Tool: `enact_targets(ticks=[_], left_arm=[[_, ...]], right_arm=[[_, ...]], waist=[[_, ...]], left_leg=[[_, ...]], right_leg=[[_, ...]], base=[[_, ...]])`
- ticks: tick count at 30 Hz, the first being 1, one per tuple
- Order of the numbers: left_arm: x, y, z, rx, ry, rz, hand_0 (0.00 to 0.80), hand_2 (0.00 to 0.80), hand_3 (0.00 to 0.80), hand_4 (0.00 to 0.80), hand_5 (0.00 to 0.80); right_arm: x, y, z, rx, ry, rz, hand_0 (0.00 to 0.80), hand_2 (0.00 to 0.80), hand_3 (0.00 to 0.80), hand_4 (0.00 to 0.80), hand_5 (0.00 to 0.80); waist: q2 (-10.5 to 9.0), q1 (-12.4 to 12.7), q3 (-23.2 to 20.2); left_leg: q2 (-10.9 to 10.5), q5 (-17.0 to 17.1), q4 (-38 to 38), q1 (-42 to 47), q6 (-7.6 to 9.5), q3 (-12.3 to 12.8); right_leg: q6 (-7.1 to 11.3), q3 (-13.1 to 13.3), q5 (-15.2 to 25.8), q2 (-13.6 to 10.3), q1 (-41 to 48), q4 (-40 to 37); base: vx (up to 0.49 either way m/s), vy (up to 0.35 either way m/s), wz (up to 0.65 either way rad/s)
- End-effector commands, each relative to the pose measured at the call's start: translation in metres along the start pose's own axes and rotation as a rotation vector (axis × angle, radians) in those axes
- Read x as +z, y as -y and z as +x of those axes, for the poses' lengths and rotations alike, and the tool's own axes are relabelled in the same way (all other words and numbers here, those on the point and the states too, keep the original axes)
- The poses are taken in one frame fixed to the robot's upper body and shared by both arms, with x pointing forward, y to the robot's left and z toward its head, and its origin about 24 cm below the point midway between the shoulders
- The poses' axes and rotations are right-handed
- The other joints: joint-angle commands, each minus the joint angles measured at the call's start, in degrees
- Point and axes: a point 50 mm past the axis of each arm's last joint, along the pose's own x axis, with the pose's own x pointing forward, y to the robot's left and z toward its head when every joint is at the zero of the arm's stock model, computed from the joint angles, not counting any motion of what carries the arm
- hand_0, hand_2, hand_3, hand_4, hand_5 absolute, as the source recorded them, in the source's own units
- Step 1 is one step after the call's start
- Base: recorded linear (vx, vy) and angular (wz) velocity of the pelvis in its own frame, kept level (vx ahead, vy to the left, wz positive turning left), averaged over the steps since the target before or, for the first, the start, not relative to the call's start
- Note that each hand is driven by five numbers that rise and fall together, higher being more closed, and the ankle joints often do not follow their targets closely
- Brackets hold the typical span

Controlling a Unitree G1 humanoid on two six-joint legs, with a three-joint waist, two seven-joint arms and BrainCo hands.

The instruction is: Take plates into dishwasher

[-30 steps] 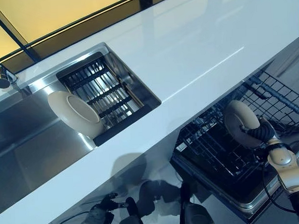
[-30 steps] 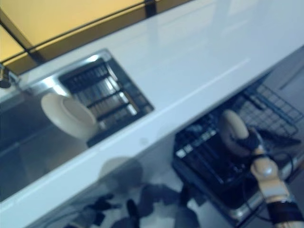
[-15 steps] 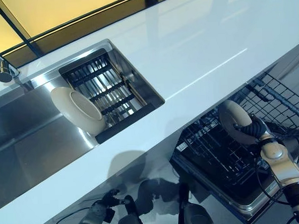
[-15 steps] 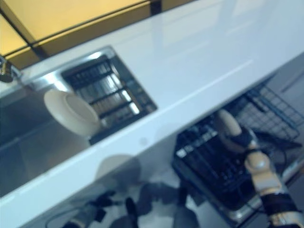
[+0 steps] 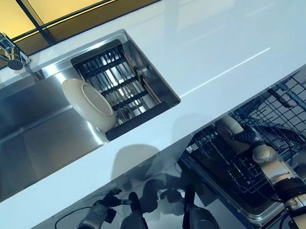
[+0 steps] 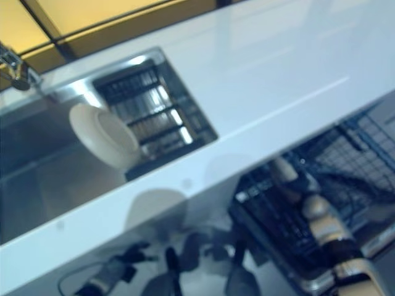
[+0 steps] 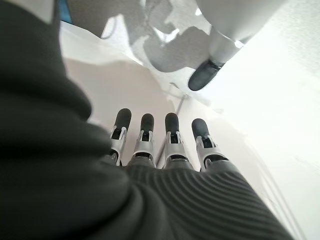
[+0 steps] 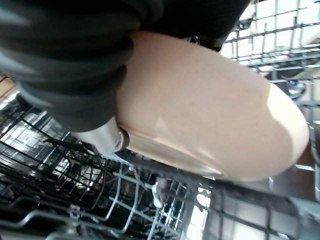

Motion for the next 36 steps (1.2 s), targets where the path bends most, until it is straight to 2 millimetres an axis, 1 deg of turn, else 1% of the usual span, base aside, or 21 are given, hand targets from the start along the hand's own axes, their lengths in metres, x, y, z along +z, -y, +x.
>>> enact_targets(ticks=[1,5,9,15,21,24,31,36], left_arm=[[0.035,-0.030,0.003,0.057,0.097,0.100,0.000,0.000,0.000,0.000,0.000],[0.040,-0.030,0.003,0.056,0.114,0.103,0.000,0.000,0.000,0.000,0.000],[0.047,-0.031,0.003,0.050,0.144,0.099,0.000,0.000,0.000,0.000,0.000],[0.054,-0.030,0.003,0.043,0.171,0.098,0.000,0.000,0.000,0.000,0.000],[0.060,-0.029,0.004,0.042,0.189,0.102,0.000,0.000,0.000,0.000,0.000],[0.063,-0.029,0.004,0.043,0.198,0.104,0.000,0.000,0.000,0.000,0.000],[0.066,-0.030,0.004,0.042,0.206,0.107,0.000,0.000,0.000,0.000,0.000],[0.066,-0.033,0.004,0.048,0.203,0.113,0.000,0.000,0.000,0.000,0.000]], right_arm=[[0.028,0.002,0.011,-0.003,0.061,-0.014,0.800,0.800,0.800,0.800,0.800],[0.028,0.007,0.015,-0.019,0.040,-0.039,0.800,0.800,0.800,0.800,0.800],[0.025,0.015,0.018,-0.042,0.023,-0.056,0.800,0.800,0.800,0.800,0.800],[0.019,0.015,0.020,-0.047,-0.018,-0.067,0.800,0.800,0.800,0.800,0.800],[0.010,0.015,0.023,-0.035,-0.099,-0.050,0.800,0.800,0.800,0.800,0.800],[0.000,0.015,0.025,-0.024,-0.168,-0.040,0.800,0.800,0.800,0.800,0.800],[-0.011,0.012,0.027,0.012,-0.245,-0.057,0.800,0.800,0.800,0.800,0.800],[-0.017,0.009,0.026,0.037,-0.279,-0.059,0.800,0.800,0.800,0.800,0.800]], waist=[[-1.09,2.2,2.2],[-0.50,2.7,2.9],[0.56,3.0,3.9],[1.45,3.2,4.8],[2.30,3.5,5.5],[2.81,4.0,5.9],[3.27,4.4,6.1],[2.78,4.6,5.9]], left_leg=[[-0.7,-0.2,0.0,-3.2,-0.34,-0.6],[-1.0,-0.1,0.0,-3.9,-0.28,-1.2],[-1.4,0.1,0.0,-4.5,-0.15,-1.8],[-1.8,0.2,0.0,-5.1,-0.02,-2.2],[-2.2,0.3,0.0,-5.5,0.11,-2.5],[-2.4,0.4,0.0,-5.8,0.22,-2.6],[-2.6,0.4,0.0,-5.9,0.36,-2.8],[-2.6,0.3,0.0,-5.7,0.47,-2.8]], right_leg=[[1.63,1.1,-10.1,-2.4,0.2,9.6],[1.47,0.9,-10.4,-2.6,-0.6,10.4],[1.30,0.8,-10.8,-3.0,-1.7,11.7],[1.28,0.9,-10.9,-3.5,-2.7,12.5],[1.24,0.8,-10.9,-3.8,-3.5,13.0],[1.19,0.7,-10.9,-4.0,-3.8,13.3],[1.12,0.5,-10.8,-4.2,-4.2,13.6],[1.19,0.4,-10.7,-4.2,-4.1,13.7]], base=[[-0.001,-0.015,0.06],[-0.001,-0.001,0.03],[-0.010,0.007,0.05],[0.000,0.000,0.00],[-0.002,0.002,0.01],[-0.008,0.010,0.02],[0.000,0.000,0.00],[0.009,-0.016,0.04]])
